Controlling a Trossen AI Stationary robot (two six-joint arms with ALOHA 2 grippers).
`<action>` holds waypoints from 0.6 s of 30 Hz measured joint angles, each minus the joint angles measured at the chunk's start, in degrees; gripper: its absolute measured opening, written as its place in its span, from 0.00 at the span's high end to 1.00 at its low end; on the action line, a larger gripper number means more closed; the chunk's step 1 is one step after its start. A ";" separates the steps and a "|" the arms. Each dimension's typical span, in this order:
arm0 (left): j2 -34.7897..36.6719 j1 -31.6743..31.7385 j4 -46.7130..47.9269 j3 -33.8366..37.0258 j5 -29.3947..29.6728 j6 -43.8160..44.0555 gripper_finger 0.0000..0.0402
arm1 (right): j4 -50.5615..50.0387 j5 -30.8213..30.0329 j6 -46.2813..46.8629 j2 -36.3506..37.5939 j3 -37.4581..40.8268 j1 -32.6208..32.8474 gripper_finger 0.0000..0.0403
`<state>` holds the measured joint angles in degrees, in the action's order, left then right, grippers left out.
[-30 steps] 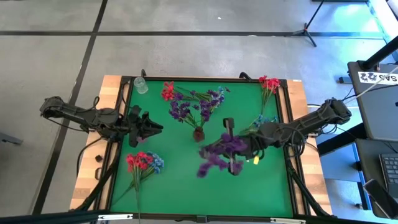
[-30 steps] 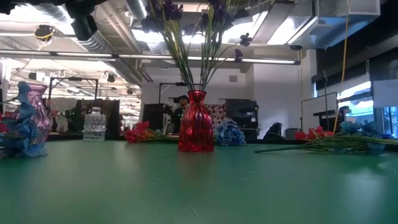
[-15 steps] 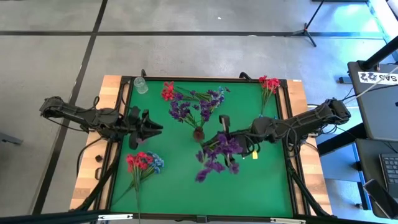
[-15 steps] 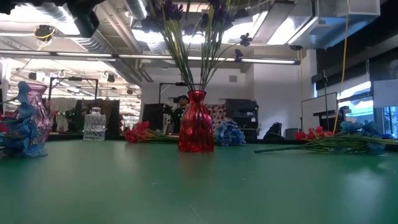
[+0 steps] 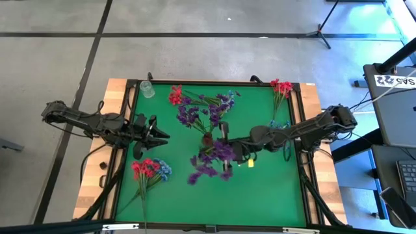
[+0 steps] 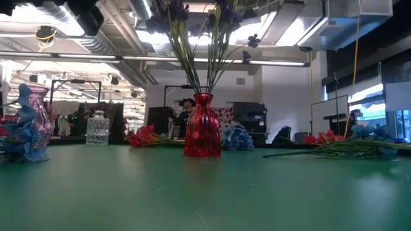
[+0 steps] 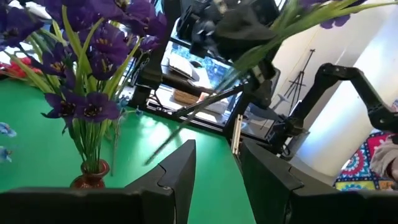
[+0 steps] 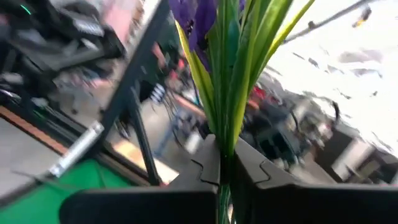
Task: Sort flowers into vase by color
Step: Put the violet flowers into the red vase
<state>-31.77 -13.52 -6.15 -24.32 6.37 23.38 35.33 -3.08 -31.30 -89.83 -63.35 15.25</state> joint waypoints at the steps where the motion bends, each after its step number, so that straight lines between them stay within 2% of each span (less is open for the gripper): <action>1: -0.09 0.00 0.04 0.00 -0.02 -0.46 0.69 | -0.53 -1.48 -0.54 -0.23 0.00 -0.30 0.98; 11: 0.03 -1.63 0.11 0.00 -2.69 -1.09 0.69 | -6.52 -11.03 -0.64 -0.23 0.42 -0.40 0.98; 18: 0.03 -1.64 0.13 0.00 -2.69 -1.49 0.69 | -2.72 -15.18 2.45 -0.23 4.55 -0.29 0.98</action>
<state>-31.75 -15.16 -6.02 -24.32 3.68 21.89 32.61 -18.26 -28.85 -90.06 -58.81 14.96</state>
